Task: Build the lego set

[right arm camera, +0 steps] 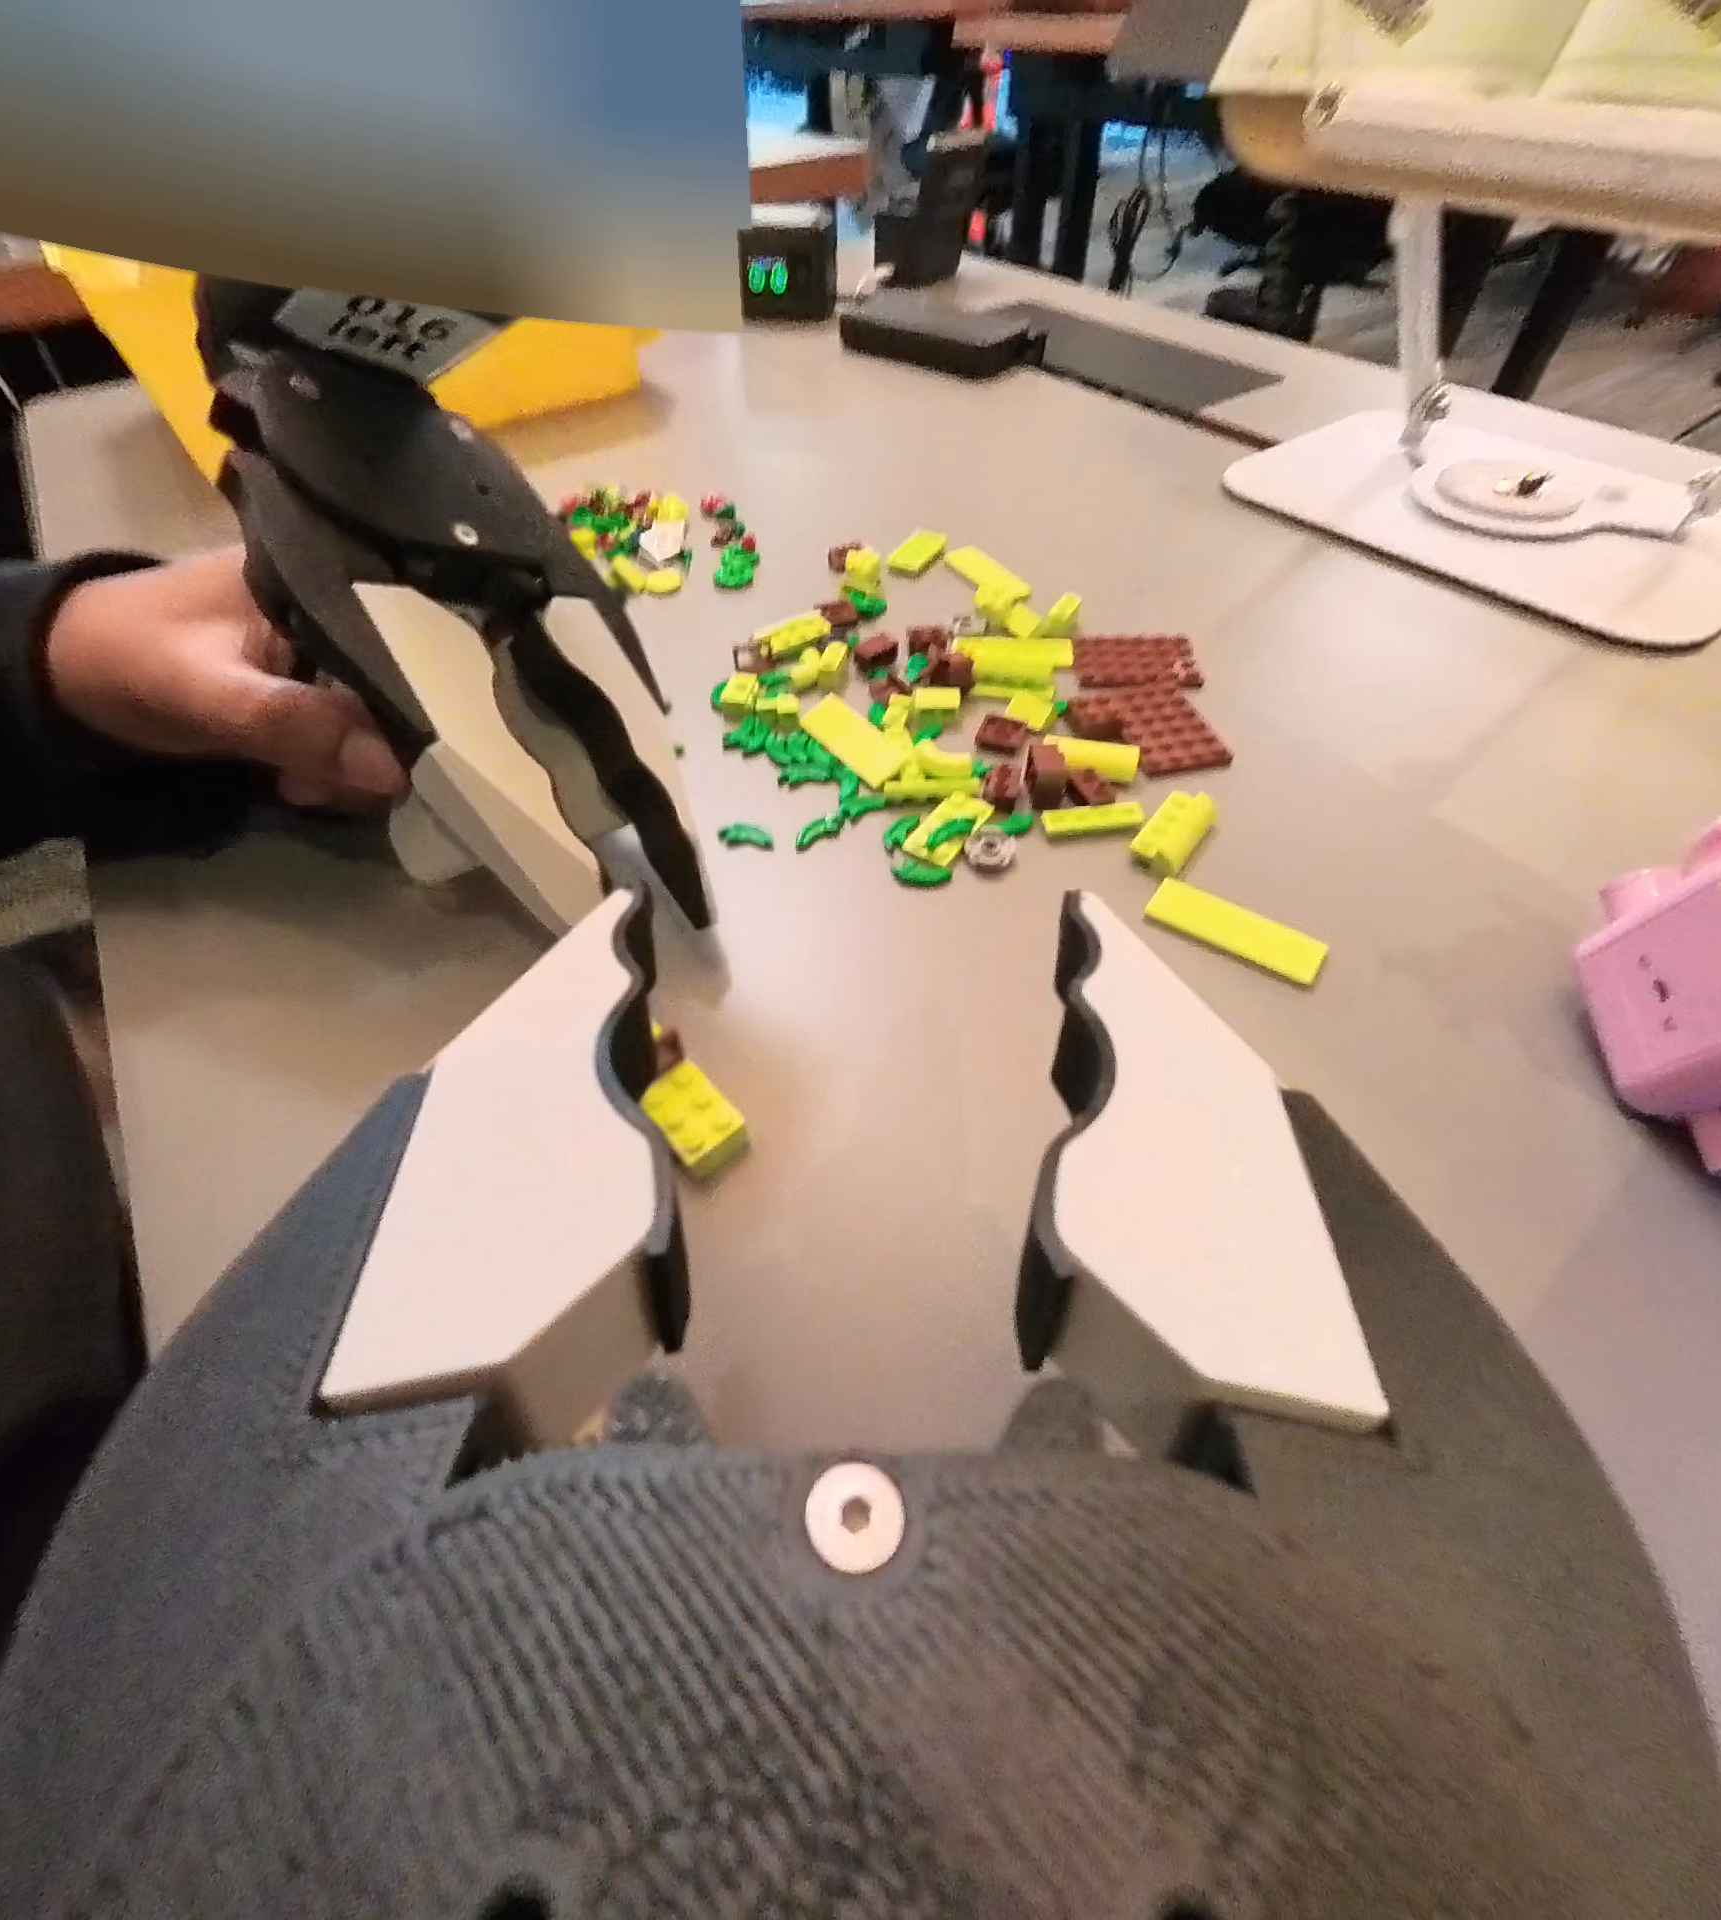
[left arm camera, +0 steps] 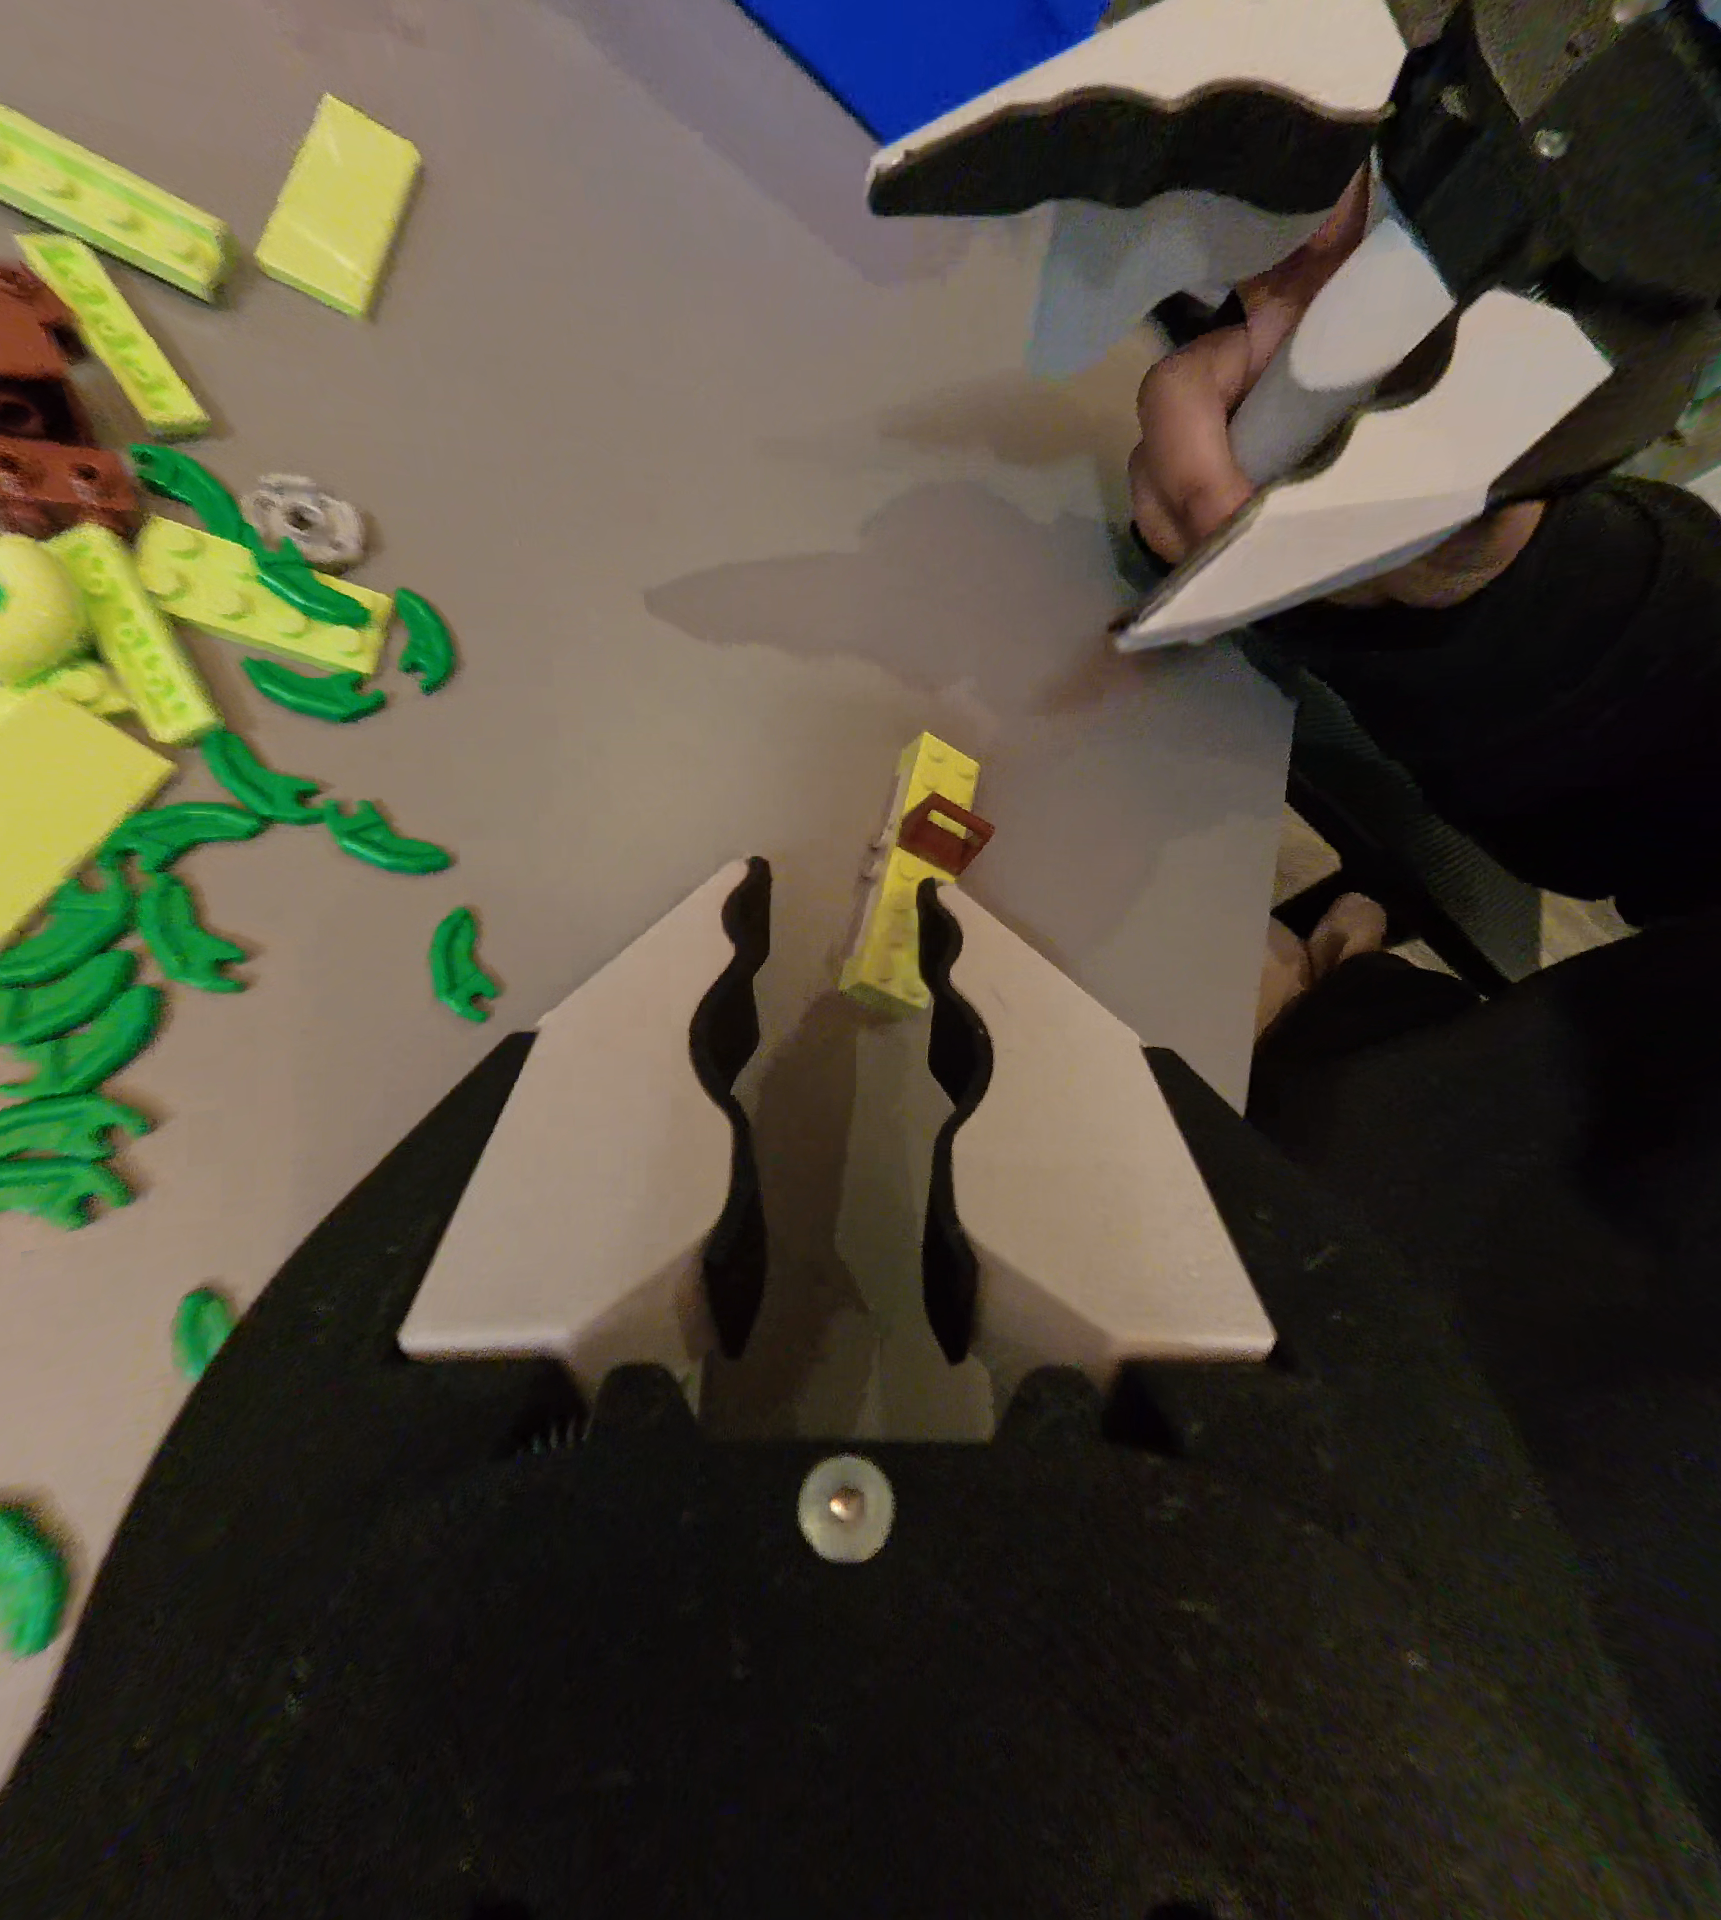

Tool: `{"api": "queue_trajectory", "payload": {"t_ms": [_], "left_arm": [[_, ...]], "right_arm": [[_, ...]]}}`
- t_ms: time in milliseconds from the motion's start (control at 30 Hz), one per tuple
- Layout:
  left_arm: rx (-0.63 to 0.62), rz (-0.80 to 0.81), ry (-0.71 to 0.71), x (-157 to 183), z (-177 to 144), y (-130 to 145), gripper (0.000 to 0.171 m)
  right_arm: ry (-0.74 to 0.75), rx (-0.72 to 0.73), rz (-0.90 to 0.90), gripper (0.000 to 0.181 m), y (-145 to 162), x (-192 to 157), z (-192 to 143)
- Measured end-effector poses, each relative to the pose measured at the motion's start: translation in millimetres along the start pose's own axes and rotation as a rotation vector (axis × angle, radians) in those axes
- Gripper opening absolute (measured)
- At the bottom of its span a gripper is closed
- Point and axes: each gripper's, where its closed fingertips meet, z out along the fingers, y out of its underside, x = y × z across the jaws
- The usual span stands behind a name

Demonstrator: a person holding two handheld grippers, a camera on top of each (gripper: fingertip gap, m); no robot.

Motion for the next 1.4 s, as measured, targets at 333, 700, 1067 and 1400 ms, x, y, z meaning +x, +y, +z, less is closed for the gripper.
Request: {"api": "queue_trajectory", "payload": {"t_ms": [333, 700, 1067, 1400], "left_arm": [[0.274, 0.105, -0.447, -82, -108, -38, 0.016], [0.323, -0.013, -0.622, -140, -168, -5, 0.005], [0.214, -0.129, -0.441, -121, -105, -2, 0.007], [0.191, -0.205, -0.479, -130, -103, 0, 0.000]], "right_arm": [[0.015, 0.272, 0.083, 0.041, -45, 13, 28], [0.009, 0.258, 0.031, 0.031, -41, 7, 27], [-0.019, 0.237, 0.090, 0.032, -39, 12, 30], [-0.022, 0.244, 0.063, 0.030, -40, 9, 29]]}}
